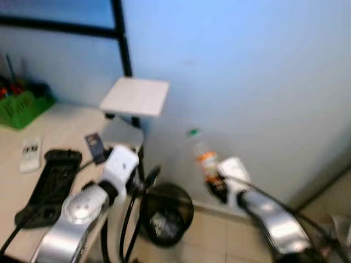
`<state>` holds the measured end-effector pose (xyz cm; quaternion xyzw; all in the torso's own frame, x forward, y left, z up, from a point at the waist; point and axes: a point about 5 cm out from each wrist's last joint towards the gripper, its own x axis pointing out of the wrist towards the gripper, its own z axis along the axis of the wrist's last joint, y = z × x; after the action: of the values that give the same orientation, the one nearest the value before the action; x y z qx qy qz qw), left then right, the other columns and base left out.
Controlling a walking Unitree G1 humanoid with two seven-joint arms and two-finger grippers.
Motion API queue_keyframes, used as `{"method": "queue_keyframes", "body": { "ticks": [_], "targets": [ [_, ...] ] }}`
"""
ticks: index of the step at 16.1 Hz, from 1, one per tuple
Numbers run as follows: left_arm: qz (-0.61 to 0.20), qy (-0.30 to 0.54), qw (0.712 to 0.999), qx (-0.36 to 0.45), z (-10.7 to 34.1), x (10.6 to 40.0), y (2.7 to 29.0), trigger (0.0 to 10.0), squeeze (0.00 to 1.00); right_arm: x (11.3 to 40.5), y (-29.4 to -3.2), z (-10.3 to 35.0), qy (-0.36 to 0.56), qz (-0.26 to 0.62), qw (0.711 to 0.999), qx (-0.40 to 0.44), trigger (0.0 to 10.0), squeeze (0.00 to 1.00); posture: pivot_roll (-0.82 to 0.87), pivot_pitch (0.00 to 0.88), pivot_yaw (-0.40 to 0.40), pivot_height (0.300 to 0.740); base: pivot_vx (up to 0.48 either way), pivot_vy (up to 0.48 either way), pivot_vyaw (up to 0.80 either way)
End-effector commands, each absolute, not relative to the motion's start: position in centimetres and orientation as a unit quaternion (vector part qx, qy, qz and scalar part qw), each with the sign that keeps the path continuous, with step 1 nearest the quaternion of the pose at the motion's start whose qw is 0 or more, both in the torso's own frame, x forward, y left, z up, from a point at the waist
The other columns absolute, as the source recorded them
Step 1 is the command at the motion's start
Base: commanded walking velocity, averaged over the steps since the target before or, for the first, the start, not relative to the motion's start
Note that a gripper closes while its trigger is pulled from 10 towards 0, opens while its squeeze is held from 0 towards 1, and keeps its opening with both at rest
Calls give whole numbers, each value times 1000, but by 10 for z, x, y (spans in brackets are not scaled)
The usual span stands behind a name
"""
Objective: Clean up the room
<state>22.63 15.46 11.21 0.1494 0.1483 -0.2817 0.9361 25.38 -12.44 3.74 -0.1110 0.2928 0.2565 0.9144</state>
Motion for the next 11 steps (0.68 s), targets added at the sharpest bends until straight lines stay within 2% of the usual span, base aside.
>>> {"method": "queue_keyframes", "body": {
  "ticks": [1,2,3,5,8,11],
  "targets": [
    [-311,166,922,158,108,222,150,10000,0,255,-126,32,298,262,909,-124,10000,0,-57,29,2,740,0,0,0],
    [-335,188,907,174,106,218,152,10000,0,258,-118,26,309,278,901,-127,10000,0,-58,34,-1,740,0,0,0],
    [-378,217,879,191,102,209,154,10000,0,261,-103,15,326,302,885,-138,10000,0,-58,37,-3,740,0,0,0],
    [-412,233,857,202,101,203,156,10000,0,265,-88,4,335,319,872,-159,10000,0,-54,43,-8,740,0,0,0],
    [-428,250,843,208,103,200,158,10000,0,273,-72,-3,334,319,866,-193,10000,0,-28,56,-26,740,0,0,0],
    [-432,257,839,210,104,196,160,10000,0,286,-68,1,324,280,881,-200,10000,0,-23,61,-35,740,0,0,0]
  ]
}}
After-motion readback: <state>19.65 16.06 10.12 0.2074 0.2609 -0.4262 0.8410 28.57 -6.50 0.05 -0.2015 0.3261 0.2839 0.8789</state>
